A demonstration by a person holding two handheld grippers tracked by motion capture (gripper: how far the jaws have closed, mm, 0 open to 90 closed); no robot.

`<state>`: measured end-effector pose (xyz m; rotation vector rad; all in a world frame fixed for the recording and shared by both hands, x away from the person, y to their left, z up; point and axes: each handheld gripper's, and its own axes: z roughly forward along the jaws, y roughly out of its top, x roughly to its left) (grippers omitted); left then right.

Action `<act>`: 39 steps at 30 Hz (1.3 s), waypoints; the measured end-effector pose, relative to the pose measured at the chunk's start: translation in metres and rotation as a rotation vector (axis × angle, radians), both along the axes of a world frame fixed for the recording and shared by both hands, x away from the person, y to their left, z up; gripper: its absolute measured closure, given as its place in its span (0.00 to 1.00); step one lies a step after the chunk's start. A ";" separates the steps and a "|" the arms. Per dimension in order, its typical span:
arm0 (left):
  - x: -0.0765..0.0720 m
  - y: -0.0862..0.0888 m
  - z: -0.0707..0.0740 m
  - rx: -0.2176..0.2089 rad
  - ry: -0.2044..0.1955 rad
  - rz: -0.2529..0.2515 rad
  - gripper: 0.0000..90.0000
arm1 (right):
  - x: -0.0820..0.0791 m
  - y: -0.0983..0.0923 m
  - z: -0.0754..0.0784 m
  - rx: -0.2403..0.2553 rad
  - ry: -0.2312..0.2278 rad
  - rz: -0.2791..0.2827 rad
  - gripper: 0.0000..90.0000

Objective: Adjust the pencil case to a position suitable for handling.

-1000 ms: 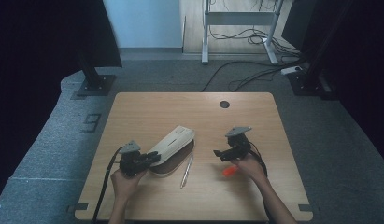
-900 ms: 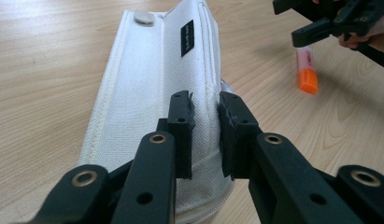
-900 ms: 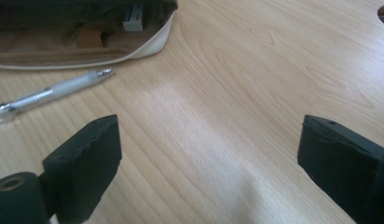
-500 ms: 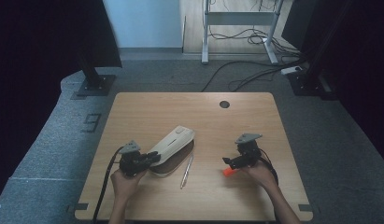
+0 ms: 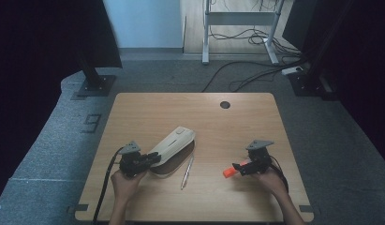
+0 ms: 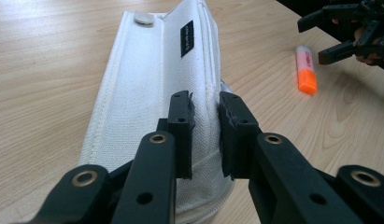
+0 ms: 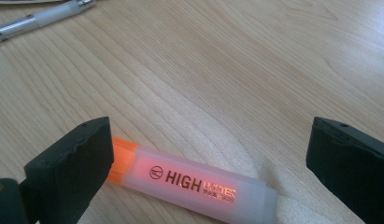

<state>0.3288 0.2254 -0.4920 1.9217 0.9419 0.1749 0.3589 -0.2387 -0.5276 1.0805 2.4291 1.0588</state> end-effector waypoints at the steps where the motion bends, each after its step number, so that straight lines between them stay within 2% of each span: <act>1: 0.000 0.000 0.000 0.001 0.000 0.000 0.84 | 0.001 -0.001 0.000 0.001 -0.002 -0.005 0.04; 4: 0.000 0.000 0.000 0.002 -0.001 -0.001 0.84 | 0.006 -0.004 -0.002 0.002 -0.007 -0.035 0.05; 14: 0.000 0.000 0.000 0.004 0.000 -0.004 0.84 | 0.030 -0.023 -0.015 -0.058 0.012 -0.130 0.07; 19: 0.000 0.000 0.000 0.004 0.000 -0.004 0.84 | 0.032 -0.030 -0.019 -0.073 0.022 -0.145 0.08; 25: -0.001 0.000 0.000 0.005 0.000 -0.004 0.84 | 0.025 -0.035 -0.019 -0.072 0.024 -0.144 0.09; 37: -0.001 -0.001 0.001 0.006 0.001 -0.007 0.84 | -0.004 -0.041 -0.019 -0.073 0.036 -0.097 0.09; 39: -0.001 -0.001 0.001 0.006 0.001 -0.007 0.84 | -0.009 -0.041 -0.017 -0.072 0.025 -0.098 0.09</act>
